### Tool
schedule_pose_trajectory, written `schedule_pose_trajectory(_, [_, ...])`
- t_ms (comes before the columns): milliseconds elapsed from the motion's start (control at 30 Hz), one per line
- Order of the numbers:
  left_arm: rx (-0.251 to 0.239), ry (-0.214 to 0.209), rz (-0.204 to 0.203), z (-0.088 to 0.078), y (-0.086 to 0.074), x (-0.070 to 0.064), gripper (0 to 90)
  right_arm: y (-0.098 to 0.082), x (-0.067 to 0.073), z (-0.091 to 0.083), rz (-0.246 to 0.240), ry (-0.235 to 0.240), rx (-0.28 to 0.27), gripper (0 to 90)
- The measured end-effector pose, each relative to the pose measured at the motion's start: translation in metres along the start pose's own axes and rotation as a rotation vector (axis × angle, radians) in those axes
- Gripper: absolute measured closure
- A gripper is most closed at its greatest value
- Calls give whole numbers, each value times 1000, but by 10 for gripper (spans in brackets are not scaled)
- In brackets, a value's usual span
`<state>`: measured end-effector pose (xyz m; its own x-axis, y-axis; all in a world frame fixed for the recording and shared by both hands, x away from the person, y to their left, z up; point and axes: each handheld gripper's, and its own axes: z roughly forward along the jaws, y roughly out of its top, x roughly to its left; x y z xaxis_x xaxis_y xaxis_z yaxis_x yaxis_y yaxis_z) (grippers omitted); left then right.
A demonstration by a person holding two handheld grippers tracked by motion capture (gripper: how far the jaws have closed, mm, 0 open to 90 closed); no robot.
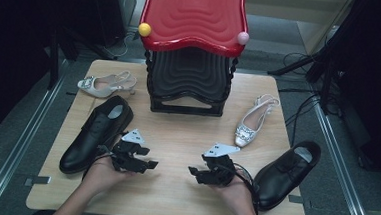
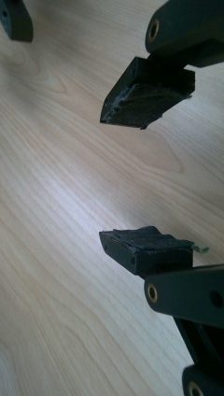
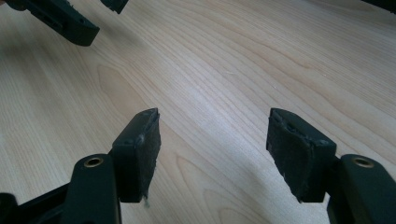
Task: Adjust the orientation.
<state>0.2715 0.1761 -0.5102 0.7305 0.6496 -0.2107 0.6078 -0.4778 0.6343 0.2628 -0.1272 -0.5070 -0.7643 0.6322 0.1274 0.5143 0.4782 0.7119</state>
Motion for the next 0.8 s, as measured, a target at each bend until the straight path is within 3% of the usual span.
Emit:
schedule_pose_trajectory(133, [-14,17,-12,-5,0,4,363,0,-3,-3,27,5,-27,418])
schedule_pose_trajectory(233, [3,36,-6,-6,1,5,378,1,-5,-6,49,14,-60,393])
schedule_pose_trajectory(467, [-15,17,-36,-15,3,12,371,-1,-7,-8,40,-8,-50,363])
schedule_pose_trajectory(567, [-5,11,-63,-19,6,16,365,-1,-9,-7,60,-19,-48,327])
schedule_pose_trajectory(633, [1,-21,-98,-23,10,21,362,-1,-10,-6,78,-9,-46,322])
schedule_pose_trajectory(800, [-24,-7,-84,-31,14,23,365,-1,-7,-6,56,6,-51,335])
